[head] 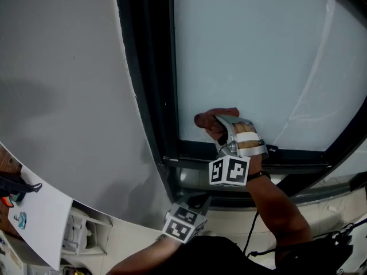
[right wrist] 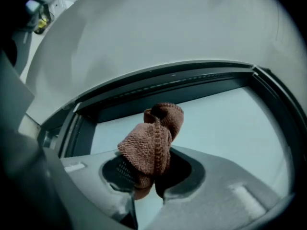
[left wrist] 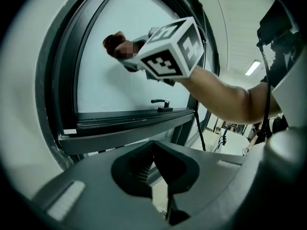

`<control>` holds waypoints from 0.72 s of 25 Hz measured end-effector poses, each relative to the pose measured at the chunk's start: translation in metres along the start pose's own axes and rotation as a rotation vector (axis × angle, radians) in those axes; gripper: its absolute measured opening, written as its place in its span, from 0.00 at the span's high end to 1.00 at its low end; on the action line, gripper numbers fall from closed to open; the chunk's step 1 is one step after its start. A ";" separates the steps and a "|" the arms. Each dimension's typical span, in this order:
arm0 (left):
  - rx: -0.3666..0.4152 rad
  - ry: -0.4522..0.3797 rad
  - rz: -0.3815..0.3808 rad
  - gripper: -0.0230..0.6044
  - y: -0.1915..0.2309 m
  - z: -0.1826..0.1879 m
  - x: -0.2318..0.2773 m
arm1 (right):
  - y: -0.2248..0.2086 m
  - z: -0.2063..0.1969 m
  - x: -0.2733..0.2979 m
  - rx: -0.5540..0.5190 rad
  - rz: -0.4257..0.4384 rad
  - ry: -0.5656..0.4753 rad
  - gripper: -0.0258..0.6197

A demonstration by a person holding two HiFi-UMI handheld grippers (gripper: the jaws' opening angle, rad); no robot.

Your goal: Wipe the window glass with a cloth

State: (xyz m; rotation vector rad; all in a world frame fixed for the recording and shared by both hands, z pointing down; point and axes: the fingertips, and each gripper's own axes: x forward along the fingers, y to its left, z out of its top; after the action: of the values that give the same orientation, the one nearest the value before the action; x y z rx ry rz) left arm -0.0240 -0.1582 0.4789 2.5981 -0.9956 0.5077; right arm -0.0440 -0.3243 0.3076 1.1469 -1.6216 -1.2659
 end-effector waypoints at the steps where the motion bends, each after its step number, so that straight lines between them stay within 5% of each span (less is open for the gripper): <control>1: 0.002 0.002 -0.004 0.94 -0.002 0.001 0.001 | -0.020 -0.003 -0.002 -0.002 -0.038 0.003 0.82; 10: 0.018 -0.016 0.013 0.94 -0.002 0.012 0.003 | -0.170 -0.020 -0.001 -0.055 -0.287 0.060 0.82; 18: 0.009 -0.032 0.040 0.94 0.002 0.013 0.000 | -0.225 -0.003 0.004 -0.091 -0.388 0.047 0.82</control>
State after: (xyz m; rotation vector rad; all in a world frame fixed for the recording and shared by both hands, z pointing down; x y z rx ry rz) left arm -0.0225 -0.1653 0.4673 2.6064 -1.0605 0.4824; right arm 0.0004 -0.3521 0.0890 1.4689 -1.3307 -1.5244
